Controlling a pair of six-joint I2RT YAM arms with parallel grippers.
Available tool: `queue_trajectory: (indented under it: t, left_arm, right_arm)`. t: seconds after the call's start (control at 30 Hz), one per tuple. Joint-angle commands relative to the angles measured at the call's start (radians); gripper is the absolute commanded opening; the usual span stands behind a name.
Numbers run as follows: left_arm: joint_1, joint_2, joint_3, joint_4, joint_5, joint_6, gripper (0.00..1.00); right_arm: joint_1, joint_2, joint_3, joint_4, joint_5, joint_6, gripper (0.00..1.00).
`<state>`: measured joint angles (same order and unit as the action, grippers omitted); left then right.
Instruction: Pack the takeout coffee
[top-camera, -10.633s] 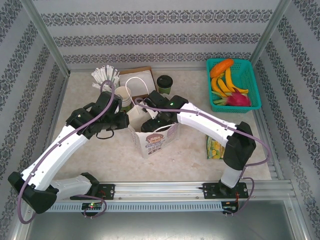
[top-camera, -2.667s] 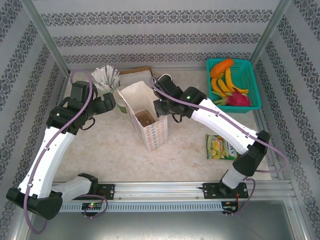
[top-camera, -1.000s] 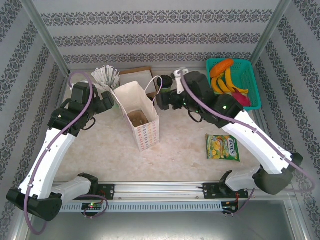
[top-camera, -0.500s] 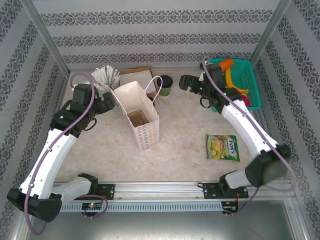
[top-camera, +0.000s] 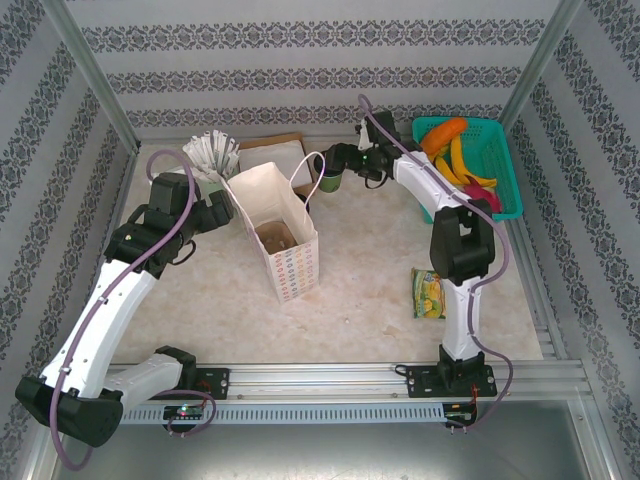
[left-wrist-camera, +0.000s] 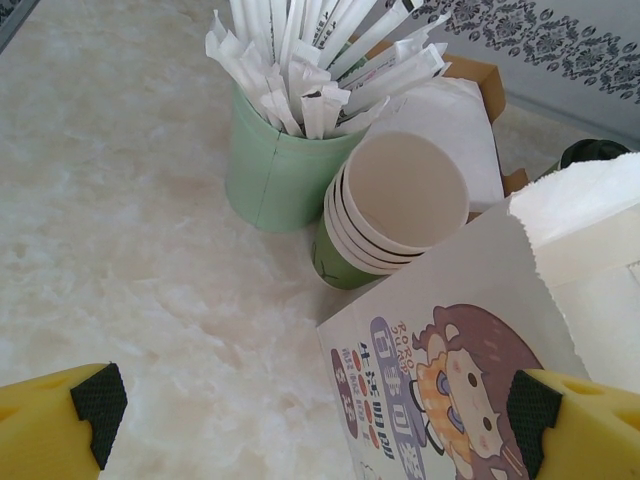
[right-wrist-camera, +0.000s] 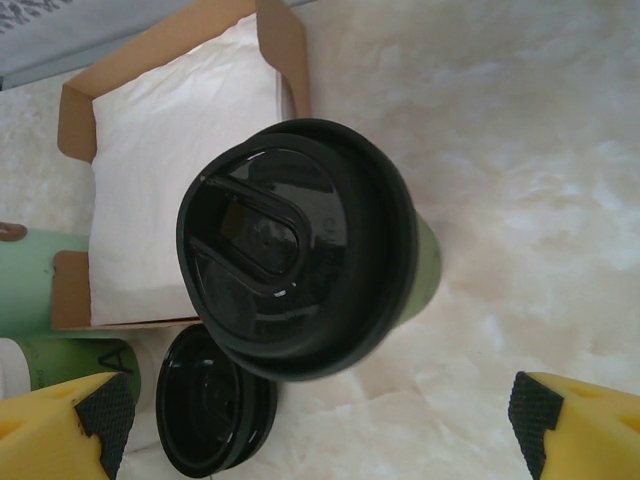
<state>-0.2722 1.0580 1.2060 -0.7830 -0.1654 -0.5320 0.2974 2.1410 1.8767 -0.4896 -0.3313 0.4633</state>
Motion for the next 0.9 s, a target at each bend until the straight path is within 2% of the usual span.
queue_trajectory:
  t: [0.0,0.43,0.87]
  left_arm:
    - [0.013,-0.016,-0.008,0.016,-0.009,-0.006,1.00]
    - [0.013,0.002,-0.003,-0.016,-0.037,-0.022,1.00]
    - [0.013,0.004,-0.002,-0.025,-0.035,-0.033,1.00]
  right_arm:
    - [0.009,0.035,0.076,-0.030,-0.026,-0.032,0.98]
    - [0.023,0.188,0.275,-0.123,-0.043,-0.107,0.98]
    - [0.048,0.276,0.409,-0.225,0.068,-0.155,0.98]
